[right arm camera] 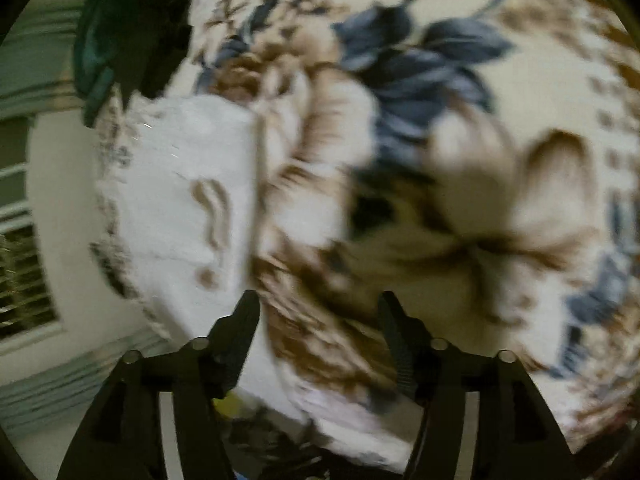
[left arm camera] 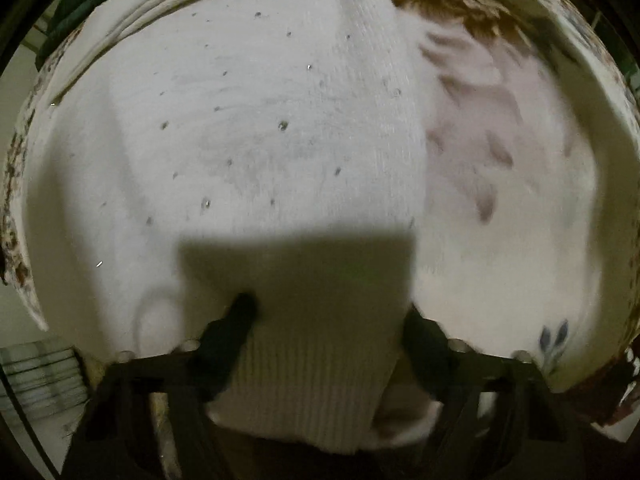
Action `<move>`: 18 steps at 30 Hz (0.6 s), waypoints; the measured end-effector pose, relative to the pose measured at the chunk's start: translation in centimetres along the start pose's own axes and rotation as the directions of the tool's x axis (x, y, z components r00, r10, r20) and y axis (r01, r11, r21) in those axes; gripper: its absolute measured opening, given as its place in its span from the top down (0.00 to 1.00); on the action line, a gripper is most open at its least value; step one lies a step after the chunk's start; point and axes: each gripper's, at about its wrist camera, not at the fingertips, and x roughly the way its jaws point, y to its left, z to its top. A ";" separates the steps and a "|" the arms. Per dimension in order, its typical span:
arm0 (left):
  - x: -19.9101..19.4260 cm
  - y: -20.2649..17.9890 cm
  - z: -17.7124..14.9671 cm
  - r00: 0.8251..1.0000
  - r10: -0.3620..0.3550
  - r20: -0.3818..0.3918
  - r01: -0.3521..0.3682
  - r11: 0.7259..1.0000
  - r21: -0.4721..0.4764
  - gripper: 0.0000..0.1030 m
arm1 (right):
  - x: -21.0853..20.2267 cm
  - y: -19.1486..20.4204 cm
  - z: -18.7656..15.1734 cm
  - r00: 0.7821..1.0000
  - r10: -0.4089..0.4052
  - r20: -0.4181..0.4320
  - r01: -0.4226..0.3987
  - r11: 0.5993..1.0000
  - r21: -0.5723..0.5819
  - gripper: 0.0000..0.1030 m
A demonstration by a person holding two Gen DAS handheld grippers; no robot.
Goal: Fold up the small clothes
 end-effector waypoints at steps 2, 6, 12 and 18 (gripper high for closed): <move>-0.8 0.5 0.5 0.997 0.066 0.047 -0.066 0.998 0.001 0.87 | 1.2 0.4 1.7 0.996 0.086 -0.007 -0.086 0.996 0.025 0.35; -2.7 2.7 0.4 0.993 0.048 0.104 -0.044 0.998 -0.038 0.91 | 4.0 1.7 5.0 0.988 0.157 0.000 -0.157 0.986 0.063 0.31; -6.8 5.1 -0.3 0.986 0.050 0.161 -0.043 0.998 -0.047 0.92 | 8.0 4.4 7.4 0.976 0.213 -0.037 -0.210 0.975 0.075 0.09; -9.0 5.7 -0.2 0.983 0.047 0.175 -0.033 0.996 -0.081 0.92 | 10.5 7.1 7.7 0.971 0.229 -0.061 -0.226 0.973 0.054 0.10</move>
